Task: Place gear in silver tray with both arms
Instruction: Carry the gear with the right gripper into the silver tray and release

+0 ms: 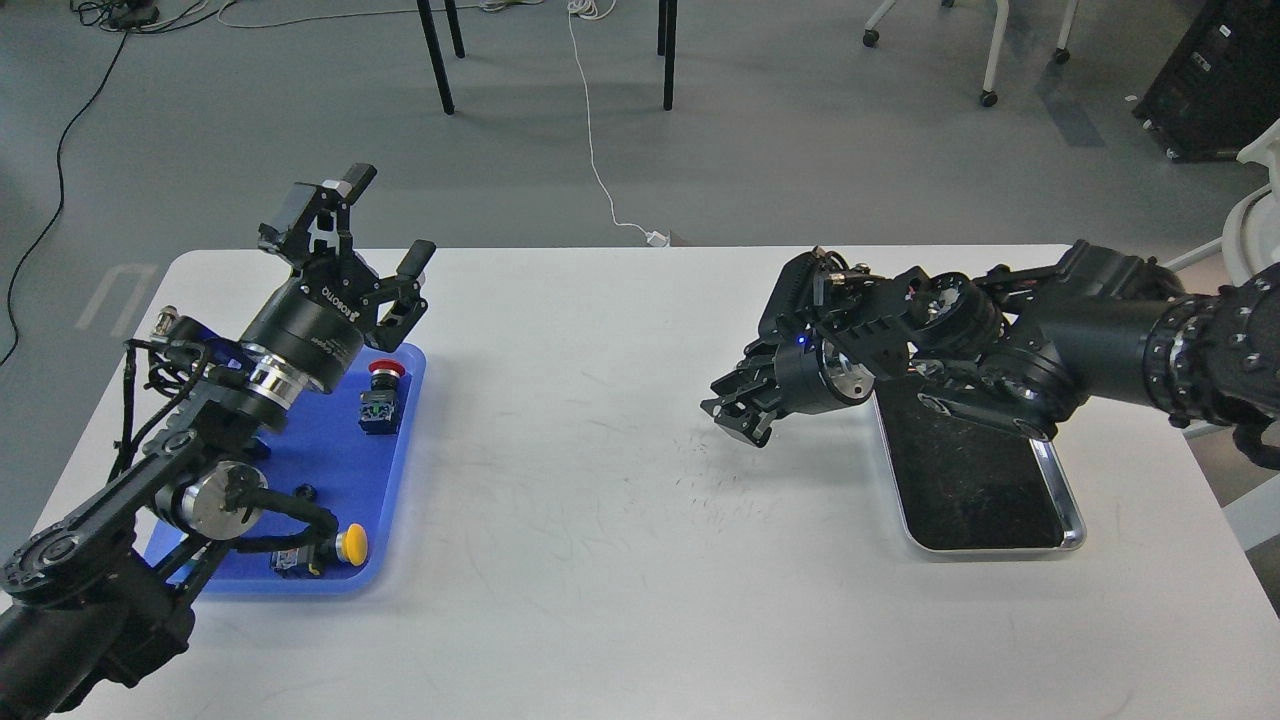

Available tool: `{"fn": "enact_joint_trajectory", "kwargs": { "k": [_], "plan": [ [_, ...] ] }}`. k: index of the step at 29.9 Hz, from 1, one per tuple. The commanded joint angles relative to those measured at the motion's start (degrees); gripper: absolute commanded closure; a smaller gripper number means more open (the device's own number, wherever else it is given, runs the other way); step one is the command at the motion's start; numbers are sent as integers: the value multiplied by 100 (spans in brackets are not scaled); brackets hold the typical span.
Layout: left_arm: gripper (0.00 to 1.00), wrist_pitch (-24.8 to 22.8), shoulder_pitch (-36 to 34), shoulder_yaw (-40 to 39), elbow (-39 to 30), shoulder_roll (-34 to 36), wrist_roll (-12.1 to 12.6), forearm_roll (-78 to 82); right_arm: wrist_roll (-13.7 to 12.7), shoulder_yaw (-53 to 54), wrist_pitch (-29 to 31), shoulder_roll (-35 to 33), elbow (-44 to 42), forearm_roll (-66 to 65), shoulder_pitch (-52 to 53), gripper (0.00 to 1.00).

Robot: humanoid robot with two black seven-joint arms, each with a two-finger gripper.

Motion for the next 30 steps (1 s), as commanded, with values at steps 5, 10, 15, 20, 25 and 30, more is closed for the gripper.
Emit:
{"fn": "enact_joint_trajectory", "kwargs": {
  "k": [5,10,15,20,25,30],
  "plan": [
    [2,-6,-9,8,-34,-34,8,0,-2,9,9,-1794,788,-53,267,81],
    [2,-6,-9,16,-61,-87,8,0,-2,52,-8,-2656,745,-97,-268,81],
    [2,-102,-18,16,-61,-96,17,0,-2,132,-104,-2868,464,-97,-655,81],
    [2,-120,-18,16,-61,-104,8,0,-2,149,-289,-2781,-28,-62,-963,79],
    [2,-129,-9,16,-61,-95,8,0,-2,158,-289,-2465,-249,-36,-1183,77],
    [2,-129,-9,16,-61,-113,8,0,-2,307,-307,-2104,-600,-18,-1464,76]
  ]
}}
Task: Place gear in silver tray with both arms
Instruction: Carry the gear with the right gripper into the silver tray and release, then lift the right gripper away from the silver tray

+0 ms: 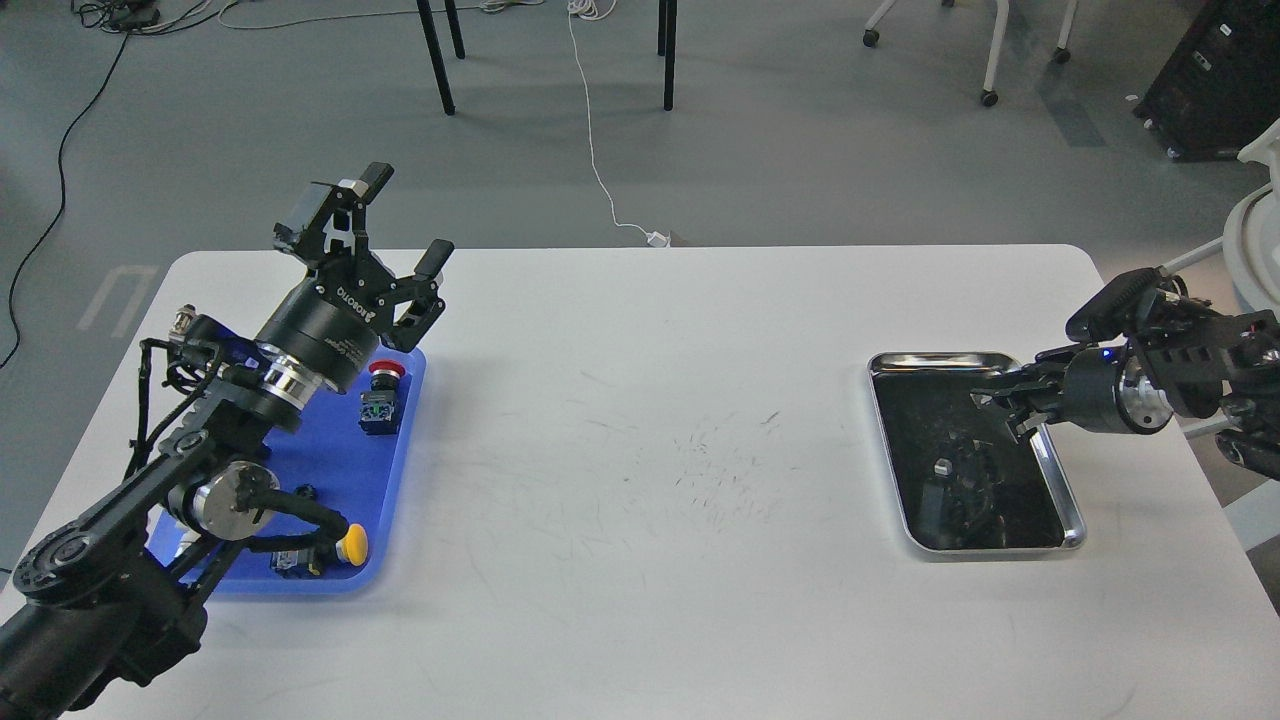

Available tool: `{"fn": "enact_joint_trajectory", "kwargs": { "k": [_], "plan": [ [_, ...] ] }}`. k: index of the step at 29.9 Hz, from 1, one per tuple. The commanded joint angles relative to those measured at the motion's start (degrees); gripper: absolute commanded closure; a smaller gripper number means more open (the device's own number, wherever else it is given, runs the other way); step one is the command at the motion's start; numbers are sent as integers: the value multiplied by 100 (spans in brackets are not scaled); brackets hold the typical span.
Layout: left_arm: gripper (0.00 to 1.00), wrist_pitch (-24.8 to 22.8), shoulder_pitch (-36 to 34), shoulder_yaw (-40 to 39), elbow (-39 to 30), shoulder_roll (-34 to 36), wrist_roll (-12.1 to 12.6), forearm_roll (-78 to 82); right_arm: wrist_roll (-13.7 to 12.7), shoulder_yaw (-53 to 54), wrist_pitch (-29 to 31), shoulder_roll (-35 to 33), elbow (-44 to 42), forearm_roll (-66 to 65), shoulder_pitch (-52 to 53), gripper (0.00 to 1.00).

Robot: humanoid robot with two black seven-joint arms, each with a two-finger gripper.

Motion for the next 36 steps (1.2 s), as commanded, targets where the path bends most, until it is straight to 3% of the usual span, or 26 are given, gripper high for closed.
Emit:
{"fn": "enact_joint_trajectory", "kwargs": {
  "k": [1,11,13,16,18,22,26,29,32,36],
  "plan": [
    [2,-1,4,1,2,-5,-2,0,1,125,-19,275,-243,5,-207,76],
    [2,-1,4,-8,2,22,-11,0,1,222,-89,495,-419,13,-312,63],
    [2,-1,4,-8,2,30,-11,0,1,257,-98,504,-401,22,-321,48],
    [2,-1,4,-8,2,30,-28,0,1,546,-107,425,-314,118,-321,11],
    [2,8,4,-16,2,30,-90,0,1,845,-107,346,-278,285,-313,6],
    [2,8,4,-16,2,39,-142,9,1,1547,-107,4,37,751,-286,3],
    [2,-1,4,1,-7,135,-362,26,1,2628,-98,-488,678,1522,-435,3],
    [2,-27,4,71,-121,346,-581,61,1,3445,-107,-507,1065,2900,-935,3],
    [2,-106,4,142,-375,679,-605,297,1,4279,-98,-446,1294,4306,-1445,3],
    [2,-299,4,326,-718,1268,-605,1867,1,5142,-72,-226,1716,5977,-2192,3]
  ]
}}
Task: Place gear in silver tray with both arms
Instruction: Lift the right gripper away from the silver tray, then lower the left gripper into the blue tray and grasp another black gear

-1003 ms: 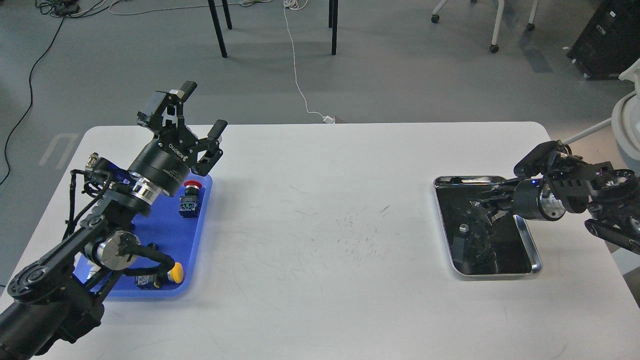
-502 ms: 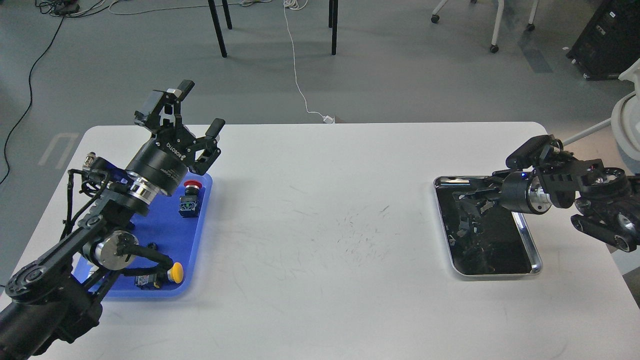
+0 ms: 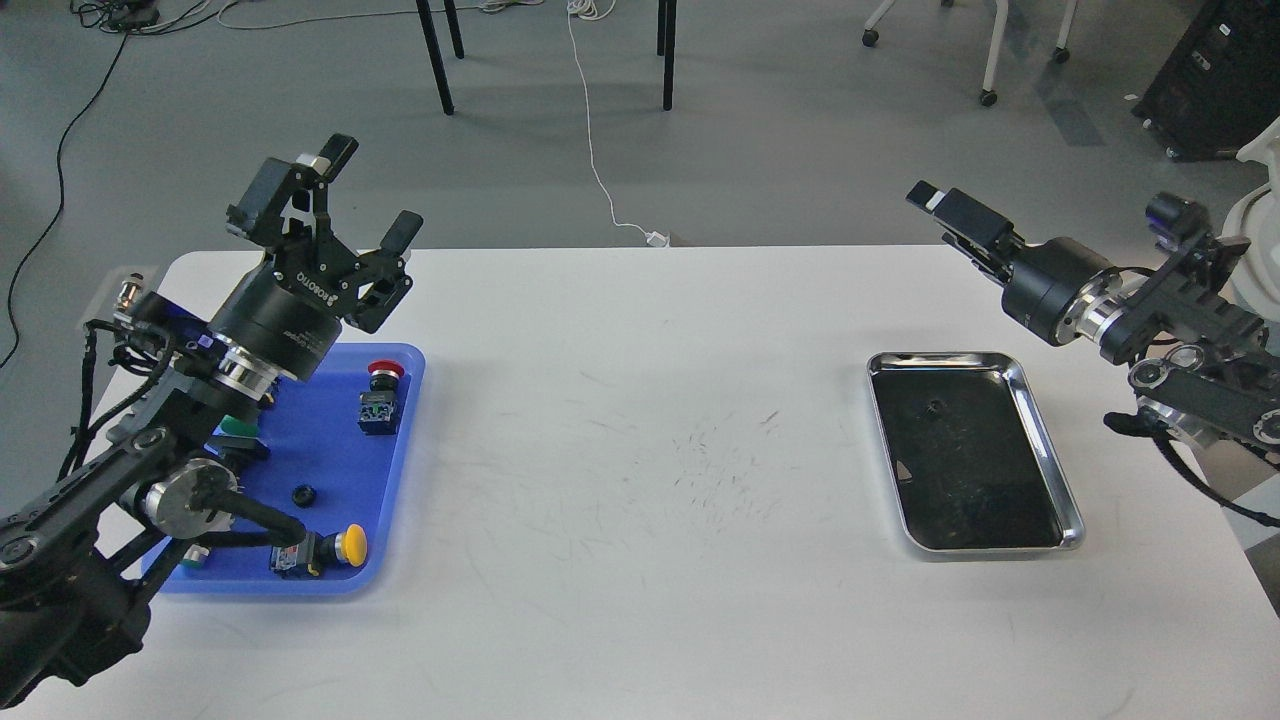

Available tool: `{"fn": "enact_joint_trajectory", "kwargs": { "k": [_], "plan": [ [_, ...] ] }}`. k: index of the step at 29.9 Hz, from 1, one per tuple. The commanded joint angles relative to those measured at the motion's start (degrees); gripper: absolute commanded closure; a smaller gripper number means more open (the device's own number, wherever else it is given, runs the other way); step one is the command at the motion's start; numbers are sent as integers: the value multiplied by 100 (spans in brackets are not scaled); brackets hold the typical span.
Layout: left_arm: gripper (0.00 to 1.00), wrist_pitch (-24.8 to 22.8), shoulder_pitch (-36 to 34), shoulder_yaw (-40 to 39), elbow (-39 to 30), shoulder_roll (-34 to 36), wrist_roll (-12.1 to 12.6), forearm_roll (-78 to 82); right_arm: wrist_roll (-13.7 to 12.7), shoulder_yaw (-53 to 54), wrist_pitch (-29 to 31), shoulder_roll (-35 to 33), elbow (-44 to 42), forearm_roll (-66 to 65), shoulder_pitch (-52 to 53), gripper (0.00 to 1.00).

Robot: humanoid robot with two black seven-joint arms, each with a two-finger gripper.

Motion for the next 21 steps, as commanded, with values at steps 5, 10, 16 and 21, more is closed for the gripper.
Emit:
{"fn": "enact_joint_trajectory", "kwargs": {
  "k": [5,10,16,21],
  "plan": [
    [2,-218,-26,344,-631,1255,-3,3825,2,1589,33,451,456,1989,-1292,3],
    [2,-140,-184,1152,-755,2555,-3,6628,2,2162,-2,645,473,2016,-1758,3],
    [5,247,-395,1926,-588,2900,-3,8482,2,2171,-2,724,474,2007,-1803,3],
    [20,247,-589,2120,-149,2743,-3,8482,2,2180,-2,769,465,1999,-1794,3]
  ]
}}
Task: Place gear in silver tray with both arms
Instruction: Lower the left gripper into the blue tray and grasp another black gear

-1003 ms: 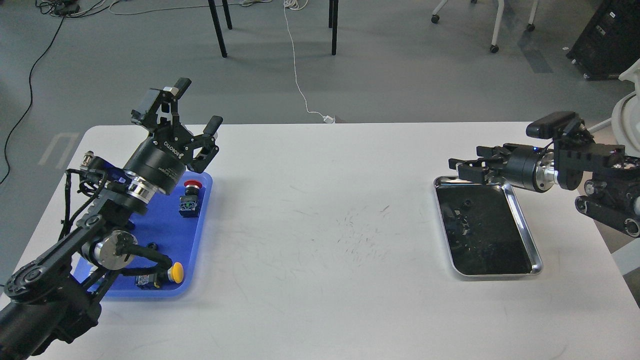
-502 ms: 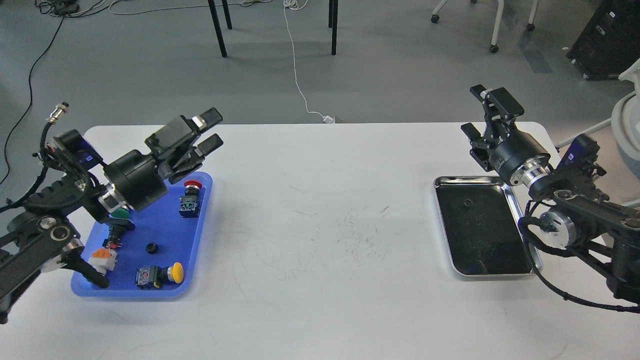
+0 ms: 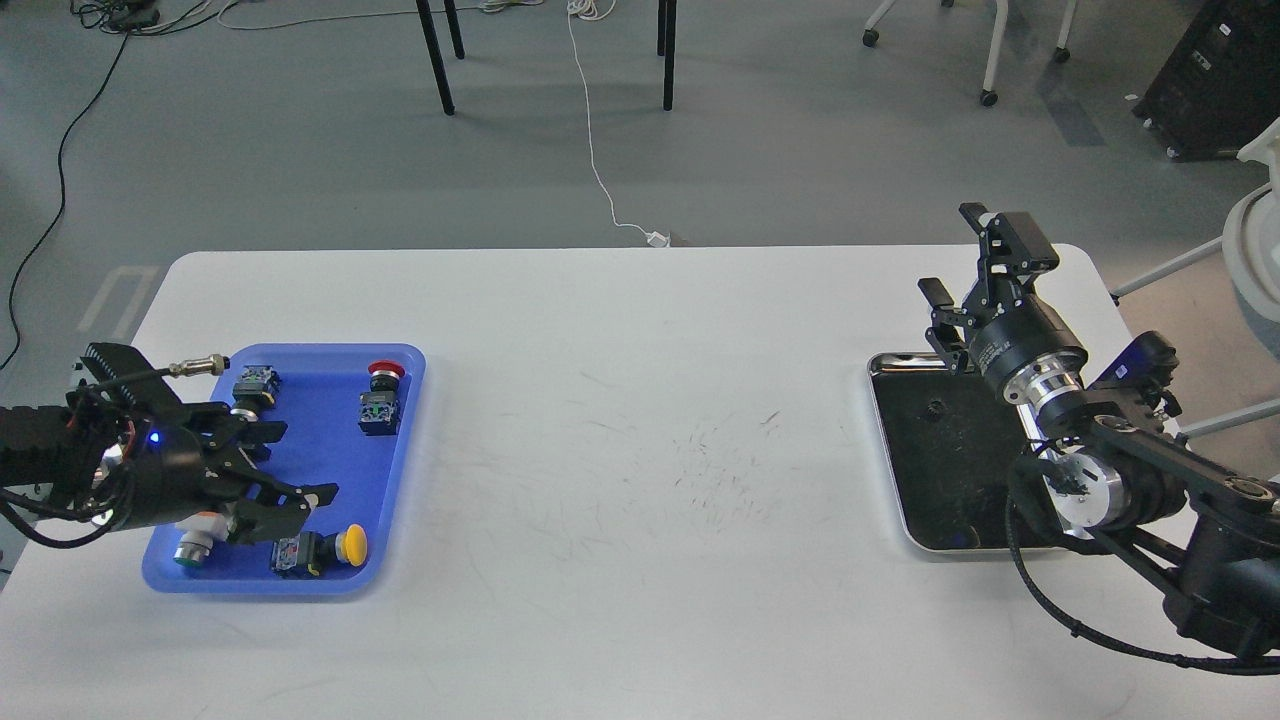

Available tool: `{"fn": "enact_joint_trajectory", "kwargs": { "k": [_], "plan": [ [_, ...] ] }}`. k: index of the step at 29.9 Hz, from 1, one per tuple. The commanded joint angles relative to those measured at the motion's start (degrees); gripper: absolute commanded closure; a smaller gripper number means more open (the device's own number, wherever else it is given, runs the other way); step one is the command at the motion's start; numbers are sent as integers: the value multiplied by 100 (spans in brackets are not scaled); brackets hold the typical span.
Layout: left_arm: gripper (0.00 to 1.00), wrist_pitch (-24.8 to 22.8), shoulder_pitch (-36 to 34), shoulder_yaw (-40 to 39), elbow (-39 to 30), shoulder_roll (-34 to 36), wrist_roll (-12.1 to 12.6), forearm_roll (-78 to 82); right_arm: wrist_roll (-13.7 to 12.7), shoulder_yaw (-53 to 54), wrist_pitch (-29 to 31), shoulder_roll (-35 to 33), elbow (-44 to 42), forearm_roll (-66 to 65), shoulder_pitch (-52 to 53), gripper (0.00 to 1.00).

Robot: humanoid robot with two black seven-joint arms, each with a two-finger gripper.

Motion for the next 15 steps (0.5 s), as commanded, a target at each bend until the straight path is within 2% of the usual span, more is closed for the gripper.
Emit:
{"fn": "enact_joint_trajectory", "kwargs": {
  "k": [1,6,8,15],
  "plan": [
    [24,-1,-136,184,248,-192,3,13,0,8,0,14,-2,-7,0,3],
    [32,-1,-180,316,485,-307,3,13,0,8,0,6,-11,-7,9,3],
    [41,-1,-180,343,582,-412,3,13,0,8,0,6,-11,-7,0,3],
    [41,-1,-189,431,968,-641,3,13,0,17,0,6,-20,-7,9,3]
  ]
}}
